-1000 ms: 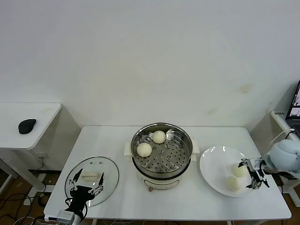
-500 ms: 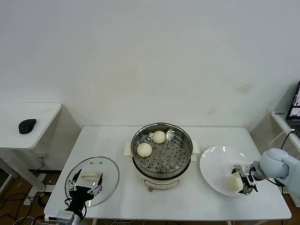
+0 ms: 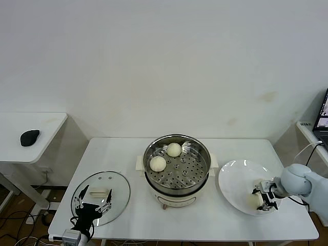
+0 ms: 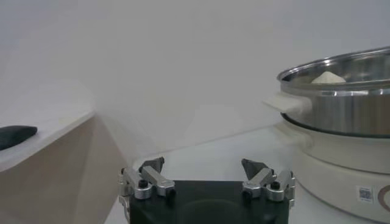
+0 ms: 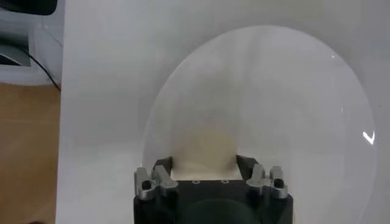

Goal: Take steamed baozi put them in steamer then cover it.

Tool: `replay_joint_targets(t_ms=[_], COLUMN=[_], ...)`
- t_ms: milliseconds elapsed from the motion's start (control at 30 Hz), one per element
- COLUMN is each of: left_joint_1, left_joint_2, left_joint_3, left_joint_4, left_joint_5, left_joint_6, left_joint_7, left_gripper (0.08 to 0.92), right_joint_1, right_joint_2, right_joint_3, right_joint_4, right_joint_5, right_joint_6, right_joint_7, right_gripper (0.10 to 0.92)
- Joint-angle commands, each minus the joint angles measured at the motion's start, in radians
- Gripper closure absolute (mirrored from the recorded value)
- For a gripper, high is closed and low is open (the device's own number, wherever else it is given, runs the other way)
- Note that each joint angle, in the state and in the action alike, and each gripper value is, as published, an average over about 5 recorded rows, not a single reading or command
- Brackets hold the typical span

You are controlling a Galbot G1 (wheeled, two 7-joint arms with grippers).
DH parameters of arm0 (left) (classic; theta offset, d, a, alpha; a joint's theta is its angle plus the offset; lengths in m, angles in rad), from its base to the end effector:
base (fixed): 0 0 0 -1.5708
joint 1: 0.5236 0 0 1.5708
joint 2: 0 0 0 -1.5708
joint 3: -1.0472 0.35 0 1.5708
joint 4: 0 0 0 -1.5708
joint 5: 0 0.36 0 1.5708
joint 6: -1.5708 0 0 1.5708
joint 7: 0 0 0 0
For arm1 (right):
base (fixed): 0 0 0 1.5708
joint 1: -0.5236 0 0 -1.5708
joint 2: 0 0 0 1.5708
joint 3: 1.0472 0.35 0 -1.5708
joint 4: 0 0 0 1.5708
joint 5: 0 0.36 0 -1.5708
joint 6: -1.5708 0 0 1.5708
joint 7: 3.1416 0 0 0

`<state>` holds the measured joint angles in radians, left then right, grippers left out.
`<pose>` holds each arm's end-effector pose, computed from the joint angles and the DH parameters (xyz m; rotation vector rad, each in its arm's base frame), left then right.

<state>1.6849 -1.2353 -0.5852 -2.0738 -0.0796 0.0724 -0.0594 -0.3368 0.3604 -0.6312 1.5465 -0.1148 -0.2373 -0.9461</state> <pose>0.1575 0.0764 -0.3162 -0.0843 -2.9259 -0.3635 0.3936 -0.2196 -0.2346 1.1898 -1.3782 1.3510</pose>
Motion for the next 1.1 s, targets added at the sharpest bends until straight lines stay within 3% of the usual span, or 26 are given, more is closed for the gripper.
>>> replay_joint_targets(t_ms=[33,333,667,1100], left_joint_1=[-0.006,-0.013,-0.015,-0.01], left_joint_2=[0.002,0.008,0.019,0.004], left_joint_3=[0.0,-0.001,-0.009,-0.027], left_joint_4=[0.001,-0.003,-0.007,-0.016], left_joint_5=[-0.004,-0.015,-0.025,-0.025], left_joint_6=[0.001,0.001,0.001,-0.004], left_joint_7=[0.0,0.0,0.0,0.0], left_gripper=[0.177,0.177,0.177,0.177], right_joint_1=[0.181,0.535,0.967,1.064], right_joint_2=[-0.01,-0.015,0.127,0.395], right_joint_3=[-0.118,-0.26,-0.484,-0.684], right_joint_4=[0.018,0.047,0.027,0.145], right_joint_5=[0.05,0.193,0.341,0.496], right_joint_6=[-0.007,-0.02,-0.024,0.024], right_joint_7=[-0.015,-0.035,-0.035,0.078], right_gripper=[0.43,0.448,0.45,0.448])
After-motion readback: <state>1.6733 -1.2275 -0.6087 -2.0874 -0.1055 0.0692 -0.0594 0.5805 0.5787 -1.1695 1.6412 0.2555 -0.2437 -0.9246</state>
